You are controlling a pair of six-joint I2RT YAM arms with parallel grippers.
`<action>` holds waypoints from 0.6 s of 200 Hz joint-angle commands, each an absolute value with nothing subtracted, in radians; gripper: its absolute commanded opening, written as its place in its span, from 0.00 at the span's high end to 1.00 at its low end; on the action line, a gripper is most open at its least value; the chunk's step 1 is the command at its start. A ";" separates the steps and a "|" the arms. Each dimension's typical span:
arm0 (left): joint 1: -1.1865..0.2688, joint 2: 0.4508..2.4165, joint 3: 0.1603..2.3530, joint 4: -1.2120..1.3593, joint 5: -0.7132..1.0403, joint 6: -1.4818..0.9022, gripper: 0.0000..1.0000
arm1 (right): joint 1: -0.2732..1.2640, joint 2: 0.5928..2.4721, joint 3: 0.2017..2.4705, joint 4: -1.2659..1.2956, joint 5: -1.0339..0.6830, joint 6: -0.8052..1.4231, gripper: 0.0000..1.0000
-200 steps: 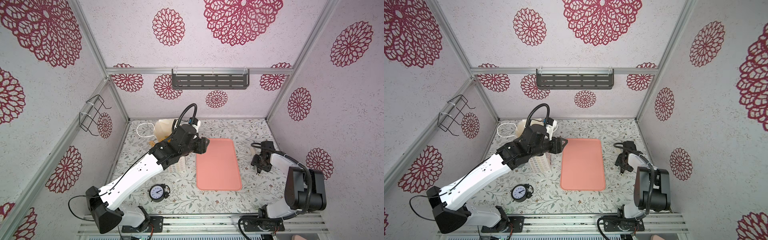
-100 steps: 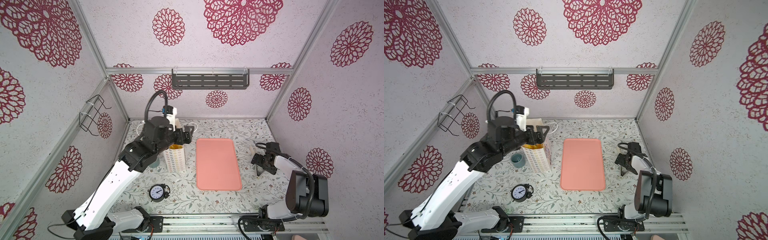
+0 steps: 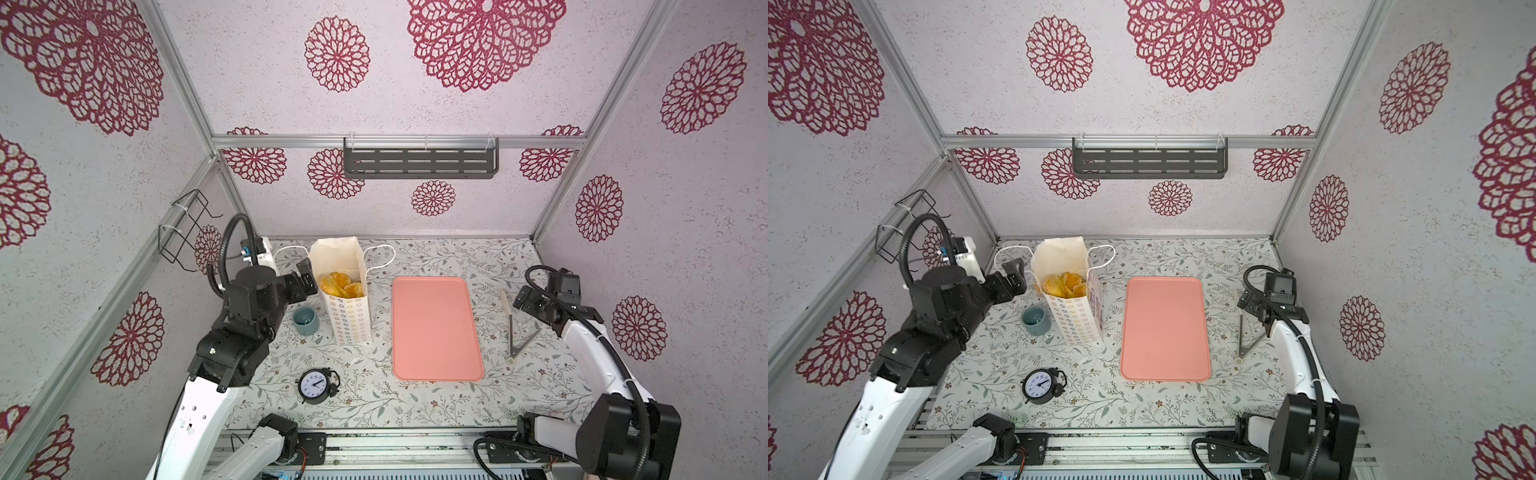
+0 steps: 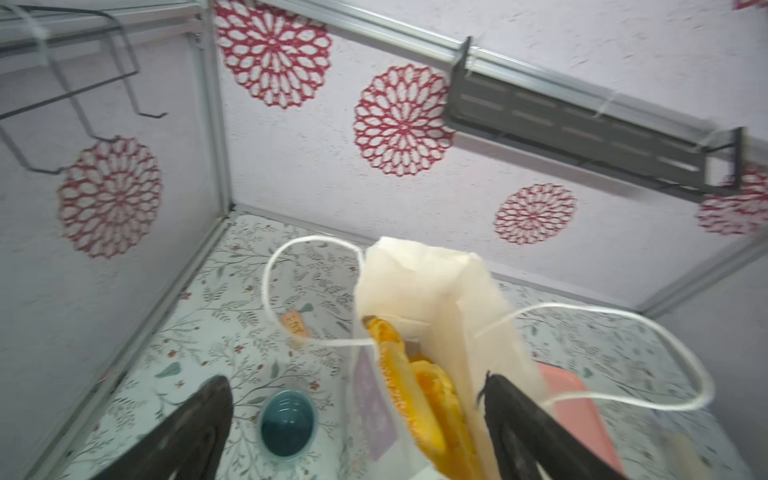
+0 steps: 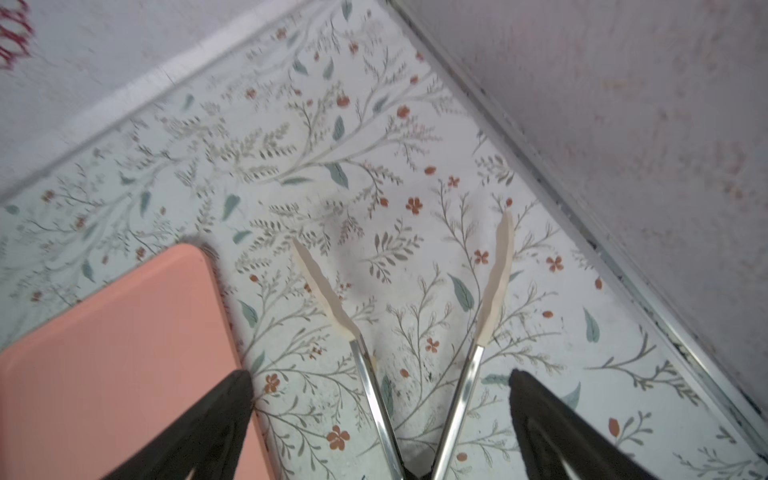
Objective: Place the fake bread into the paper bag
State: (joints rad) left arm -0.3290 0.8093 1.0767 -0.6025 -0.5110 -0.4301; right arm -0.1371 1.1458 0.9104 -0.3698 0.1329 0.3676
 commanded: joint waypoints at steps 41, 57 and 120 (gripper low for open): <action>-0.145 0.690 0.716 -0.336 -0.648 -0.485 0.03 | -0.149 1.059 0.794 -0.013 0.211 0.368 0.01; -0.088 0.717 0.625 -0.222 -0.608 -0.475 0.03 | -0.144 1.111 0.763 0.062 0.217 0.380 0.01; 0.079 1.038 0.525 0.150 -0.554 -0.352 0.03 | -0.032 1.240 0.537 0.443 0.471 0.192 0.02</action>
